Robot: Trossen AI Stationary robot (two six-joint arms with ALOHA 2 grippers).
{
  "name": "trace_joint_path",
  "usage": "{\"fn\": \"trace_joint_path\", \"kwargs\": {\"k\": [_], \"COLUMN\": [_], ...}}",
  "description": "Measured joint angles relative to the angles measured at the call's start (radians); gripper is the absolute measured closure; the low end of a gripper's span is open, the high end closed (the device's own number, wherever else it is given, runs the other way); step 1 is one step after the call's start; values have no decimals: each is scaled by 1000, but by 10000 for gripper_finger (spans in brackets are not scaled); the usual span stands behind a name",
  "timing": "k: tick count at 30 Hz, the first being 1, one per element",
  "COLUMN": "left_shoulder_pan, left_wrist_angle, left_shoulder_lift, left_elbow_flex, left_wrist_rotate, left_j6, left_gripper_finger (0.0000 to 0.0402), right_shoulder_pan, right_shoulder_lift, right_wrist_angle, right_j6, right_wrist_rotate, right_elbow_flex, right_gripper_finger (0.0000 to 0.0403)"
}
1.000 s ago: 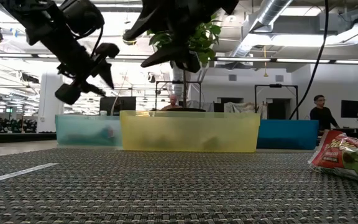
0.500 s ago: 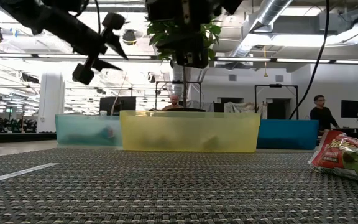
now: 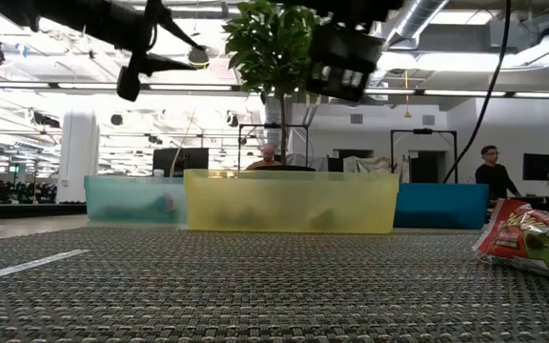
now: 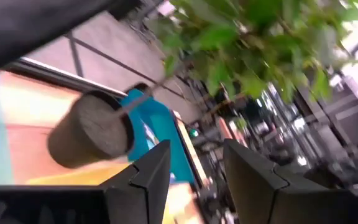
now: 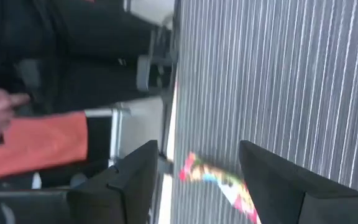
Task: Pick and place Granola Bars by type
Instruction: Put the red granola bar into the green bin
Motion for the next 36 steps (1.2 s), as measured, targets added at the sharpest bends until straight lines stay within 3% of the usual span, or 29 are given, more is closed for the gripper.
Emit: {"fn": "trace_joint_path", "kwargs": {"k": [4,9,17,23,29,36], "left_shoulder_pan": [-58,-124,-190,-200,-200,-200], "left_wrist_angle": [2,5,6,6,6,6], "left_shoulder_lift": [-1,-1,-1,-1,-1,-1], "left_elbow_flex": [0,0,0,0,0,0], "left_wrist_rotate": [30,78,127,247,418,551], "left_j6": [40,73,80,87,103,128], "left_gripper_finger": [262,262,262,262,262,262], "right_shoulder_pan": [22,61,148,236,300,355], "right_shoulder_lift": [0,0,0,0,0,18], "right_wrist_angle": [-117,-184,-191,-181,-129,-146], "right_j6": [-31,87,569,927,1266,1530], "right_wrist_rotate": [46,165,204,294,443,623], "right_elbow_flex": [0,0,0,0,0,-2], "right_gripper_finger": [187,187,187,187,187,187]}}
